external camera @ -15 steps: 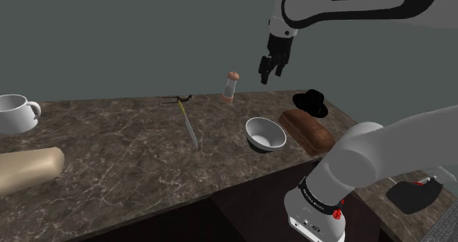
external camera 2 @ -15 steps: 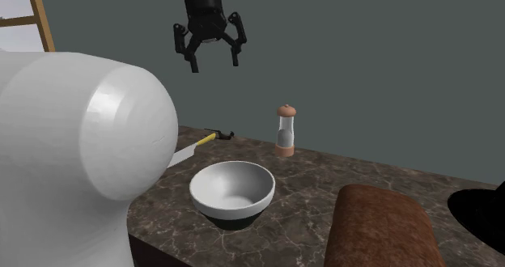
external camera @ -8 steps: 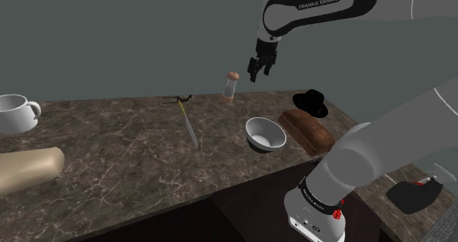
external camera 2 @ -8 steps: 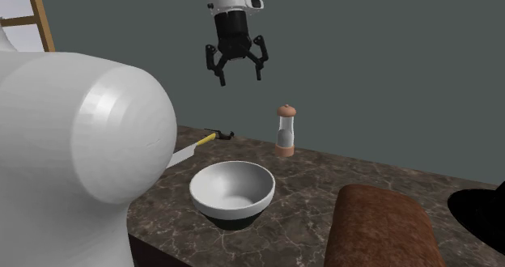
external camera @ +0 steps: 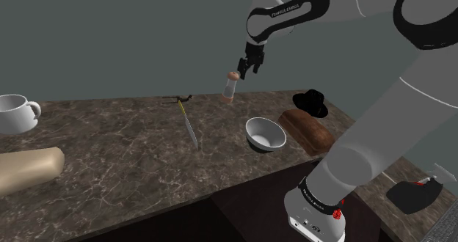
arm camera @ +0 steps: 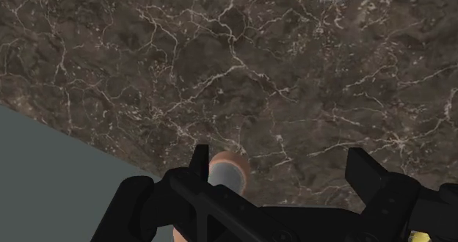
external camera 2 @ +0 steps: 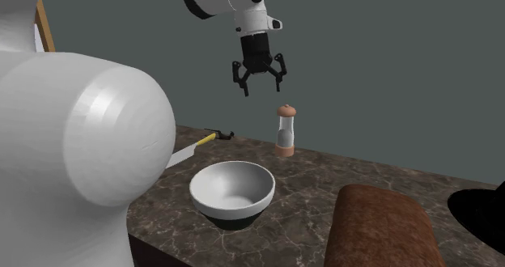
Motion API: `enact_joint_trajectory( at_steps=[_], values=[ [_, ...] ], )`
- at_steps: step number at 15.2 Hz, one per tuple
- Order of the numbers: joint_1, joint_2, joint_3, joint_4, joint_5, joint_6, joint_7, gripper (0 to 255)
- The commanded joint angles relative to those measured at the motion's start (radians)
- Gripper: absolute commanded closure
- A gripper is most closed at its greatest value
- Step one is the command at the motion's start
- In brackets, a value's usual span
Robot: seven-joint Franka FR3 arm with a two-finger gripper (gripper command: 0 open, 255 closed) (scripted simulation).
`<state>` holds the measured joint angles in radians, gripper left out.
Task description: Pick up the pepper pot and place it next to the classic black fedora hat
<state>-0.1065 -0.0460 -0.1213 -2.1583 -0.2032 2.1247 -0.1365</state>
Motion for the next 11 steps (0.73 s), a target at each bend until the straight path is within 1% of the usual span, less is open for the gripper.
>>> enact_joint_trajectory(
  at_steps=[1, 6, 11],
  values=[
    [-0.007, 0.071, -0.009, 0.054, 0.008, 0.029, -0.017, 0],
    [-0.030, 0.254, -0.022, 0.221, 0.041, 0.076, -0.062, 0],
    [-0.061, 0.433, -0.022, 0.414, 0.078, 0.088, -0.105, 0]
  ],
)
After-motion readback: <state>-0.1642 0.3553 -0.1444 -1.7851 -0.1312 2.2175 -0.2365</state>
